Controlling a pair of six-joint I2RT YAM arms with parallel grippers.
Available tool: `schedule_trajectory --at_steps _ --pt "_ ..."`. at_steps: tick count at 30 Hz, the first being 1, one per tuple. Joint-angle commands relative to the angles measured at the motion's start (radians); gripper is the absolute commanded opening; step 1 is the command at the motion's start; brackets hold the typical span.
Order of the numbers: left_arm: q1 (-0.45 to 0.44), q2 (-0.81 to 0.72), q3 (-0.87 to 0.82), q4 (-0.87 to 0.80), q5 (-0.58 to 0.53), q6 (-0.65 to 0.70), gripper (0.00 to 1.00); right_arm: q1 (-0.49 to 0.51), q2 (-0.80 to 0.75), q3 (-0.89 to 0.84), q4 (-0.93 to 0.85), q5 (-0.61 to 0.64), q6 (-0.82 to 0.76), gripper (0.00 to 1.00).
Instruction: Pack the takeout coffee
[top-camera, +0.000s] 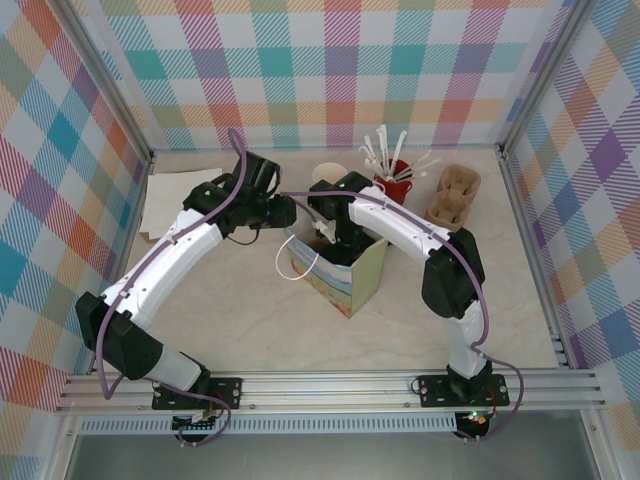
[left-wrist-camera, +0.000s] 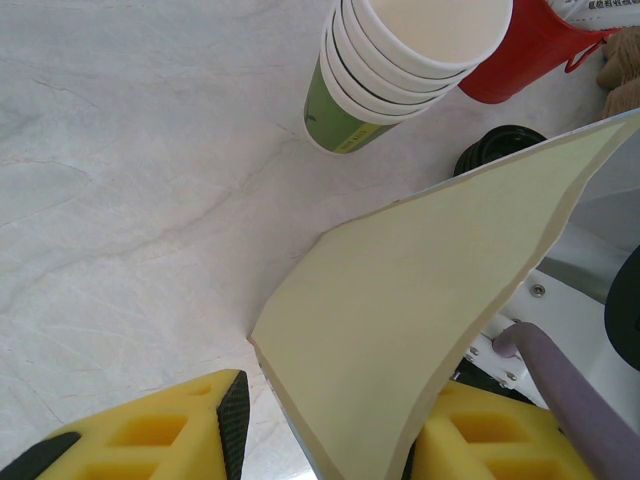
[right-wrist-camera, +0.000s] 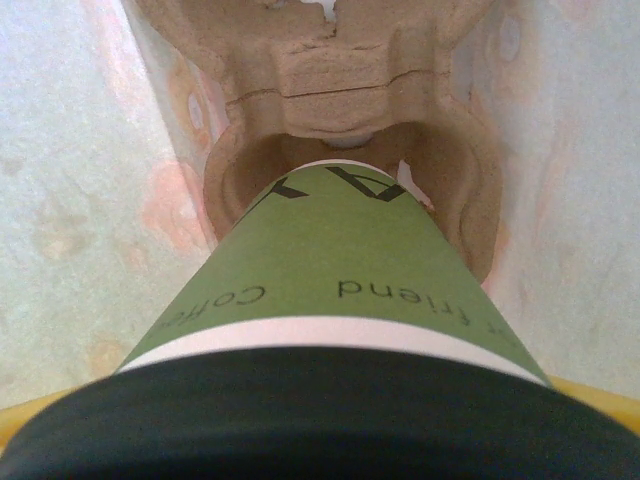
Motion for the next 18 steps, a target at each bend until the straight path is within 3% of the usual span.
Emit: schedule_trajectory --at_steps 1,18 --pt "0.008 0.005 0.009 -0.007 0.003 -0.002 0.42 -0.007 0.013 -0.002 -0.051 0.007 -0.017 0.68" --pt "0.008 0.008 0.010 -0.006 0.005 -0.001 0.43 -0.007 0.012 0.005 -0.072 0.011 -0.013 0.69"
